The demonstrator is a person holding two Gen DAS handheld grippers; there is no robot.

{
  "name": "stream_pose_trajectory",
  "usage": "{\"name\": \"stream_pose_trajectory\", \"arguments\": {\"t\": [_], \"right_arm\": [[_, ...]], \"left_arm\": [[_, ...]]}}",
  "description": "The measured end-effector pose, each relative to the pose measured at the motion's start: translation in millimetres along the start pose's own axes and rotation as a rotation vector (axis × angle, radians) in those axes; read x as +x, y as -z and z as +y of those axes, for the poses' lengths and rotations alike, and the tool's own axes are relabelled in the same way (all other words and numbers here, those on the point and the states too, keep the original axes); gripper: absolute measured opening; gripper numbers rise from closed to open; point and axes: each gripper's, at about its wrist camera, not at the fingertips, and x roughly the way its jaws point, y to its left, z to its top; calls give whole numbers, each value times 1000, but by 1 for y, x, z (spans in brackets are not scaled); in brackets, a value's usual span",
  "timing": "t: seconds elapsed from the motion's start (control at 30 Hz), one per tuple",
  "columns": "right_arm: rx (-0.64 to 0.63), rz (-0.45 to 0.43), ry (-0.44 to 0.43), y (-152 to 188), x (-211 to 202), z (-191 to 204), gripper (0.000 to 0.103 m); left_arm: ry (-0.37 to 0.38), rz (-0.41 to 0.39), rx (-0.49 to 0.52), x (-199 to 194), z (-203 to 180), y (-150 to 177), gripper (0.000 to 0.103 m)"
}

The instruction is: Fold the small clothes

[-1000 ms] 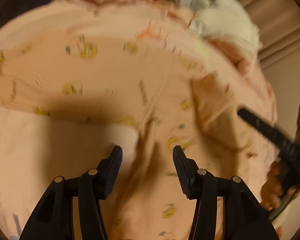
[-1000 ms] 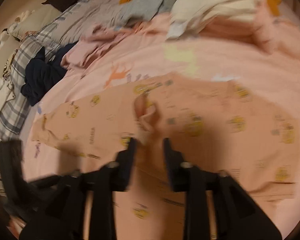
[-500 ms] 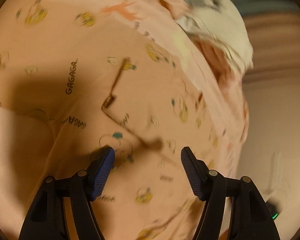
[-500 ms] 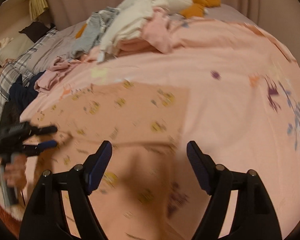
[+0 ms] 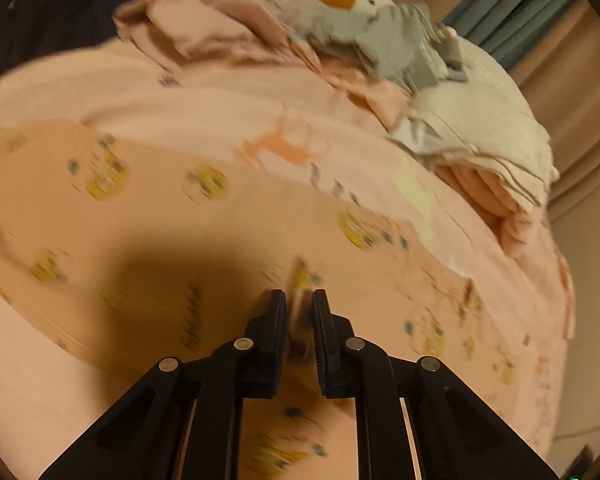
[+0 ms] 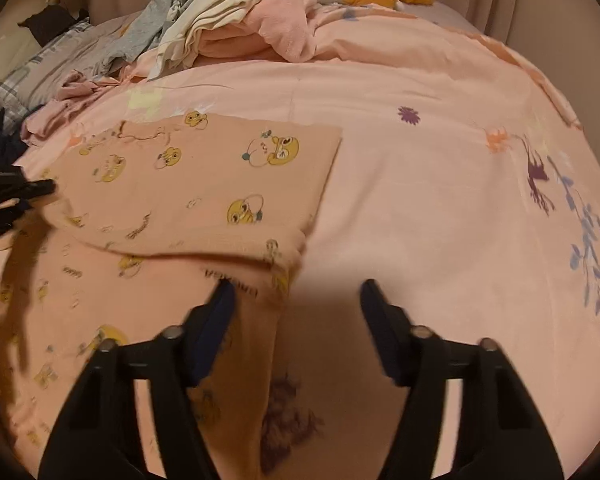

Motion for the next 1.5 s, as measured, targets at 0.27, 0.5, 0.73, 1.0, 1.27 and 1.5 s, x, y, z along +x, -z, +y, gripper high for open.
{"name": "stream_pose_trajectory", "arguments": {"t": [0.27, 0.5, 0.73, 1.0, 1.27, 1.5], "right_arm": [[179, 31, -143, 8, 4, -24, 12], [186, 23, -124, 9, 6, -16, 17], [186, 21, -124, 8, 10, -16, 20], [191, 1, -126, 8, 13, -15, 21], [223, 16, -142, 3, 11, -20, 20], [167, 13, -76, 0, 15, -3, 14]], "left_arm": [[166, 171, -109, 3, 38, -5, 9], [323, 295, -233, 1, 38, 15, 50], [303, 255, -267, 11, 26, 22, 52], [407, 337, -238, 35, 0, 15, 22], [94, 97, -34, 12, -13, 8, 4], [81, 133, -33, 17, 11, -1, 4]]}}
